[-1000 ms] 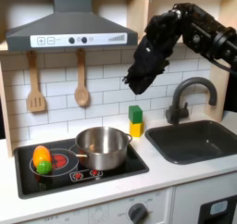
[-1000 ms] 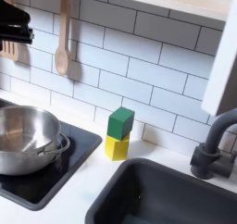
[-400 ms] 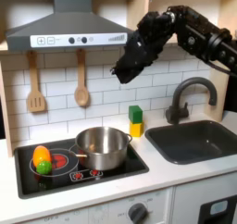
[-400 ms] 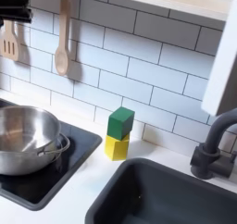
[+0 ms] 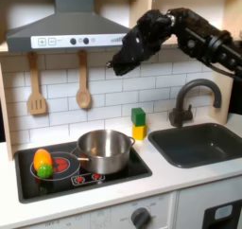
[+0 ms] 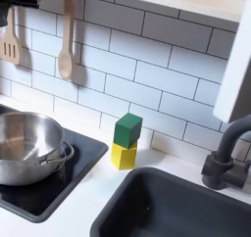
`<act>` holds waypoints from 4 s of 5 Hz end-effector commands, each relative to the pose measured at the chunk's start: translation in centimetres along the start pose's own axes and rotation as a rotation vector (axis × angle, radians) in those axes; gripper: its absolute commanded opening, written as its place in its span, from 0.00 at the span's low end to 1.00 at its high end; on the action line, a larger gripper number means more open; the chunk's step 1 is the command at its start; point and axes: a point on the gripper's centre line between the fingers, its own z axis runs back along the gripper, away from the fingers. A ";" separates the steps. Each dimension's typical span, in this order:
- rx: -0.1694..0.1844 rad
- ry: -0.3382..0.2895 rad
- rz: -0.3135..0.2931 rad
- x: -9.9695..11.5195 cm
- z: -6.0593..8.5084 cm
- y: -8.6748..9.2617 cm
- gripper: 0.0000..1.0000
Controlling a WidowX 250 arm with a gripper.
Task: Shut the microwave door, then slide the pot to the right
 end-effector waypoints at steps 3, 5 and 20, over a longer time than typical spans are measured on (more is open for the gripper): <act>0.039 -0.113 0.085 3.3 -2.2 1.2 0.00; 0.015 -0.196 0.072 4.5 -1.5 0.6 0.00; -0.370 0.461 -0.081 -8.1 3.8 -5.5 0.00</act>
